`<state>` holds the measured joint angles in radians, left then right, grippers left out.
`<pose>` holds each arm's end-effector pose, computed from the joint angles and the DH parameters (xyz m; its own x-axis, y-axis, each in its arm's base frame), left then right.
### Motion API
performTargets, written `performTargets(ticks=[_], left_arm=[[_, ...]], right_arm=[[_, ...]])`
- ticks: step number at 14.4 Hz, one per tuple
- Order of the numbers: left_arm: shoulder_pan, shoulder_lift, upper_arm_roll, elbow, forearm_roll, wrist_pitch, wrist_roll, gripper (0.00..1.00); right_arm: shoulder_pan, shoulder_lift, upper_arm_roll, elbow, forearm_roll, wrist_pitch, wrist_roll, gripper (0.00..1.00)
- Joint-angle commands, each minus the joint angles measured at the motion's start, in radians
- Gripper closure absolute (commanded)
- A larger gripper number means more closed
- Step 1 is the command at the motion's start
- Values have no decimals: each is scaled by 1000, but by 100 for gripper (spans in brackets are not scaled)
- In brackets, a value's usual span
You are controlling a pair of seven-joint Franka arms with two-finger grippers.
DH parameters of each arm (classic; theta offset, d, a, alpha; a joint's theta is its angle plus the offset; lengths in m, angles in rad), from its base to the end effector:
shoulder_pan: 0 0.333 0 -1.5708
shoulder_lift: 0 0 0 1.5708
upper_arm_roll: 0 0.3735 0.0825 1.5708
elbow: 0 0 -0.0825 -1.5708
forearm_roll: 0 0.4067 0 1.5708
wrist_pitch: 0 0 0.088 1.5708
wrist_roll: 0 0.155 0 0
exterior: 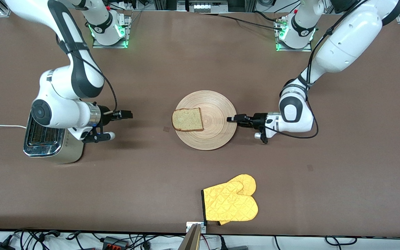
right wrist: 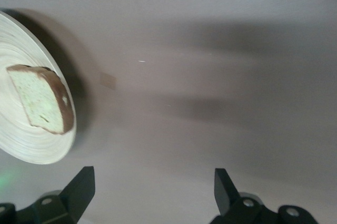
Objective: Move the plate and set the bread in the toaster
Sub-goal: 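Grasp the bread slice with the right gripper while the left gripper withdraws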
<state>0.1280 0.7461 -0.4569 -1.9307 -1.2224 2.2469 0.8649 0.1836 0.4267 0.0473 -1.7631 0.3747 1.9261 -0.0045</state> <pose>0.5946 -0.2638 0.1296 0.9929 -0.1065 -0.0521 0.0015 -0.4281 0.9037 0.6316 0.1893 0.3051 0.9546 0.0994 -0.2809 0.0053 -0.9482 -0.3176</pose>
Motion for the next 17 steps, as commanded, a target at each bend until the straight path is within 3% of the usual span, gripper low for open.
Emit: performTargets(ticks=[1, 3, 6, 9, 13, 15, 17], left_arm=[[33, -142, 15, -71, 73, -62, 3, 0], [57, -186, 38, -59, 293, -76, -3, 0], [107, -215, 47, 2, 533, -183, -9, 0], [134, -231, 55, 123, 807, -341, -102, 0], [119, -229, 47, 288, 1221, -571, -347, 0], [117, -231, 43, 297, 1334, -604, -406, 0], [117, -241, 35, 314, 1429, -641, -505, 0]], right_arm=[[39, 42, 0, 2, 88, 42, 0, 0], [100, 73, -1, 2, 96, 92, 8, 0], [152, 128, 0, 4, 127, 201, 60, 0], [197, 144, -1, 5, 260, 246, 58, 0], [229, 176, -1, 10, 274, 289, 58, 0], [241, 193, -1, 16, 276, 313, 58, 5], [250, 202, -1, 17, 276, 335, 57, 16]])
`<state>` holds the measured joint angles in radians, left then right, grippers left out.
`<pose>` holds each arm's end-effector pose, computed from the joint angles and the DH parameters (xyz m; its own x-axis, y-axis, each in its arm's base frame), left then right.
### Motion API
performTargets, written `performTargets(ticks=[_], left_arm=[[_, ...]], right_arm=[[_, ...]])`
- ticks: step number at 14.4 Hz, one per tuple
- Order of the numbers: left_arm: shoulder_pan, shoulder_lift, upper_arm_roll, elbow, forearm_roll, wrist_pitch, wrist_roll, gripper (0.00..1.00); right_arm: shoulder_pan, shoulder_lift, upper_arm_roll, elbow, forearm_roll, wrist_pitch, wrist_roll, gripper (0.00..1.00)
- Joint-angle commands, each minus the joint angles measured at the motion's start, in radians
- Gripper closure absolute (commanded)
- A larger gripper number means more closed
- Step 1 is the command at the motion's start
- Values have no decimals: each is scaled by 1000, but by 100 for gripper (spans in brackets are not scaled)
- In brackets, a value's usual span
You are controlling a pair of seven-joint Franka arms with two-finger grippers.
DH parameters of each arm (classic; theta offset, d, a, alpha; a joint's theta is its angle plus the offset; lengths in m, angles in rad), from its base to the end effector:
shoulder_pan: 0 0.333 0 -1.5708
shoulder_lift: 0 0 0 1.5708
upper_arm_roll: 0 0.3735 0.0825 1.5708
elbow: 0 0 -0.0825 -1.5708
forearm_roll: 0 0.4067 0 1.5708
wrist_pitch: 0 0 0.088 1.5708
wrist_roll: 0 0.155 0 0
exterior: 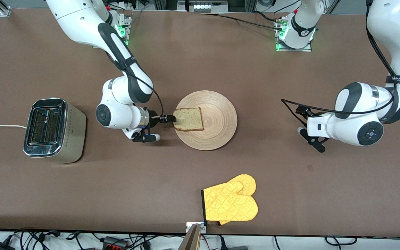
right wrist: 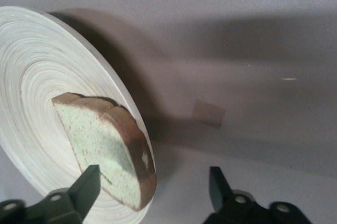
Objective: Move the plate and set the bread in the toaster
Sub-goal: 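Grasp the bread slice with the right gripper while the left gripper withdraws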
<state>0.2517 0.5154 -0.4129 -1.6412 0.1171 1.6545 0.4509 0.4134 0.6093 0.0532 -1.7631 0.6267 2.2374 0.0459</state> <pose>0.6421 -0.0606 0.3046 0.7141 -0.6054 -0.3516 -0.5369 -0.7959 0.2799 0.6082 0.3476 0.2025 0.9684 0.0393 -0.2463 -0.0706 -0.9039 -0.4218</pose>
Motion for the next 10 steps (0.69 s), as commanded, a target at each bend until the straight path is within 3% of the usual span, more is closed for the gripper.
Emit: performTargets(ticks=[1, 3, 5, 8, 10], left_arm=[[-20, -14, -10, 50, 114, -82, -154, 0], [-61, -18, -10, 118, 115, -162, -269, 0], [-87, -35, -12, 213, 108, -276, -380, 0], [-103, -54, -12, 398, 102, -435, -390, 0], [-104, -77, -9, 469, 98, -476, -397, 0]], right_arm=[[19, 23, -7, 23, 24, 24, 6, 24], [22, 29, -7, 27, 21, 25, -7, 39], [34, 30, -7, 36, 22, 25, -9, 44], [34, 40, -7, 37, 24, 25, -8, 46], [41, 40, -7, 42, 24, 25, -5, 46]])
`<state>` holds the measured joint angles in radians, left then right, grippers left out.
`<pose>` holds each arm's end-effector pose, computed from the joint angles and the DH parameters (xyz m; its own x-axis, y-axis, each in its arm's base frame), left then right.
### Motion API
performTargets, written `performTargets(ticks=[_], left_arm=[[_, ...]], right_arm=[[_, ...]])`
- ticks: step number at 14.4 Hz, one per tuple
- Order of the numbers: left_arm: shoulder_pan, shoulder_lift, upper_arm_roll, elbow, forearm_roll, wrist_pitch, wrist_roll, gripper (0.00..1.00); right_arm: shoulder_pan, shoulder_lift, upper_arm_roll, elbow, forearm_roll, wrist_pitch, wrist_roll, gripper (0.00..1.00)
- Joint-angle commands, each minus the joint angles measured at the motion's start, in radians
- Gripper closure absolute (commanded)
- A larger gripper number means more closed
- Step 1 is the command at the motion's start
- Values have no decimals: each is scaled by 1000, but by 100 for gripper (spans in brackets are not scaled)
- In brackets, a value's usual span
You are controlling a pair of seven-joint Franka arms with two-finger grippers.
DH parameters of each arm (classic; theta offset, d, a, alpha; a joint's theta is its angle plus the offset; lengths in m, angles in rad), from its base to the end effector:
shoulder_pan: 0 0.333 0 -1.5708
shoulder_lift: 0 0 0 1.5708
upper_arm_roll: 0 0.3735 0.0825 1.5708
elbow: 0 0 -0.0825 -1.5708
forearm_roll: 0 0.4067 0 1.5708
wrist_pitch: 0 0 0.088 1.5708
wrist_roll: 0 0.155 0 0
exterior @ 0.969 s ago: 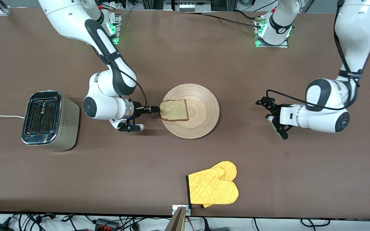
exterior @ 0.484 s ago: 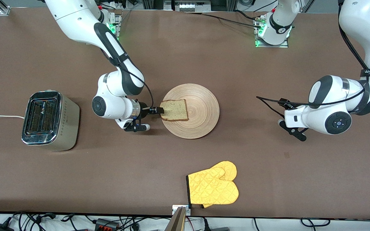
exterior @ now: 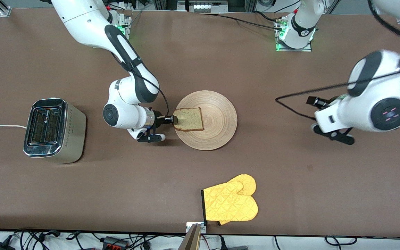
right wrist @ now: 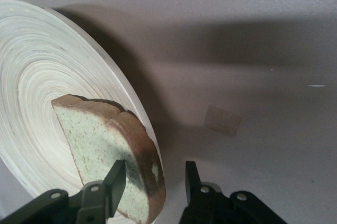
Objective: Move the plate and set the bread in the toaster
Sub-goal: 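Lift the bread off the plate with the right gripper toward the toaster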
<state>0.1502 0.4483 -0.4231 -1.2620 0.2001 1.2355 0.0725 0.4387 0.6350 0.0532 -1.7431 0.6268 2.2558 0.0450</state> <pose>0.6499 -0.0886 0.4983 0.8575 -0.2906 -0.4245 -0.3161 -0.9487 0.0107 0.6063 0.3644 0.1936 0.9703 0.0558 -0.2353 -0.0500 -0.9057 -0.4210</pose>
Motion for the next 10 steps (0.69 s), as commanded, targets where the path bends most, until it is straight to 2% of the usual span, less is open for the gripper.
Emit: performTargets(ticks=[1, 3, 4, 6, 7, 10], left_arm=[[5, -34, 15, 107, 13, -53, -16, 0], [-1, -117, 39, 69, -7, -2, -46, 0], [-23, -179, 120, 2, -65, 31, -92, 0], [-110, -268, 324, -144, -209, 157, -180, 0], [-132, -304, 369, -202, -221, 209, -183, 0], [-170, -452, 423, -435, -220, 480, -180, 0]], right_arm=[[15, 14, -7, 24, 25, 7, -2, 46], [15, 14, -7, 24, 24, 5, -2, 55], [14, 14, -7, 25, 24, 5, -2, 66], [11, 12, -7, 39, 24, -5, -4, 89], [9, 12, -7, 40, 22, -5, -11, 94], [11, 8, -7, 43, 21, -7, -5, 100]])
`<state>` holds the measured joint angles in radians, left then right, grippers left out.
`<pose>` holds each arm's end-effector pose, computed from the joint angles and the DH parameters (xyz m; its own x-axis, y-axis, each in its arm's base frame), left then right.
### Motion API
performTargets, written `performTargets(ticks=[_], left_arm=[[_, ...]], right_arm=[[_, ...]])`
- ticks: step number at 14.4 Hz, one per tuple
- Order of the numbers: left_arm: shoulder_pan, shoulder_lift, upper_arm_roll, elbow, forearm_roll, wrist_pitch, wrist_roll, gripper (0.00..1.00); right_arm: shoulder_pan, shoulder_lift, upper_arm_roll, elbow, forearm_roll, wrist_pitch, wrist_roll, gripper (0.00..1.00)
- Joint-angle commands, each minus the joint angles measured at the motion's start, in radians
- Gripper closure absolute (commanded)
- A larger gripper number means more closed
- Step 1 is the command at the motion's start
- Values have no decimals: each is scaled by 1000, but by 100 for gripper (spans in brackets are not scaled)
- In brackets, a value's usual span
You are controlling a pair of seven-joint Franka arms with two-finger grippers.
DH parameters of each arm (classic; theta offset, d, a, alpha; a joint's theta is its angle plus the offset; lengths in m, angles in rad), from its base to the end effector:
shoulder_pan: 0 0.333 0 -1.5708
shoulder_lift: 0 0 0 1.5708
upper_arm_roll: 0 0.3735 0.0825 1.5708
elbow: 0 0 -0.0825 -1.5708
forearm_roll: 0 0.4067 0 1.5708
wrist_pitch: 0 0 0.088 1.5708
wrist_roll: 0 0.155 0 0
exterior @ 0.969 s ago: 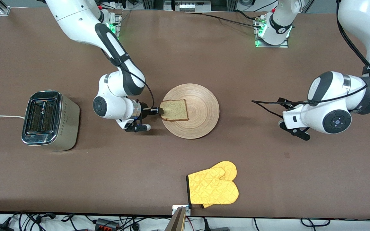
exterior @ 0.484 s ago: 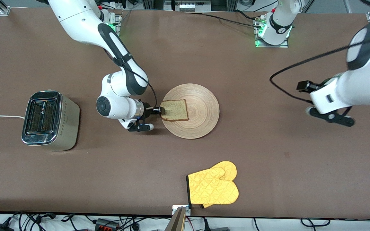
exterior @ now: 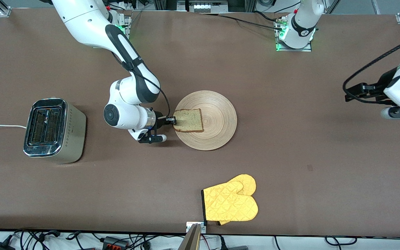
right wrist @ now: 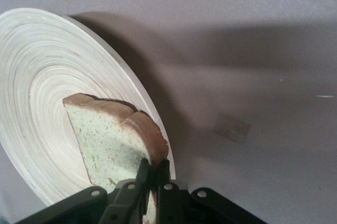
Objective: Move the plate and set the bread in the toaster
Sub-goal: 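Lift the bread off the plate with the right gripper toward the toaster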
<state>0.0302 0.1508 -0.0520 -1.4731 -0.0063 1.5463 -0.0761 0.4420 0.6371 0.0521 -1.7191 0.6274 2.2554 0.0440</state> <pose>0.6237 -0.0122 0.5894 0.9955 0.0542 -0.0782 0.0550 -0.9985 0.0082 0.6135 0.3698 0.2022 0.9746 0.0603 -0.2158 -0.0397 -0.9014 -0.4312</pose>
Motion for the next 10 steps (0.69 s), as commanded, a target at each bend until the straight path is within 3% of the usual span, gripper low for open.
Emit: performTargets(ticks=[1, 5, 10], left_arm=[[-56, -180, 57, -269, -14, 187, -28, 0], [-43, -180, 41, -266, -15, 166, -1, 0], [-43, -185, 38, -266, -15, 124, -7, 0]], right_arm=[[10, 3, -8, 27, 15, -14, -3, 100], [-5, -88, -35, 42, -36, -92, -1, 100], [-5, -172, -263, 232, -240, -541, 7, 100]])
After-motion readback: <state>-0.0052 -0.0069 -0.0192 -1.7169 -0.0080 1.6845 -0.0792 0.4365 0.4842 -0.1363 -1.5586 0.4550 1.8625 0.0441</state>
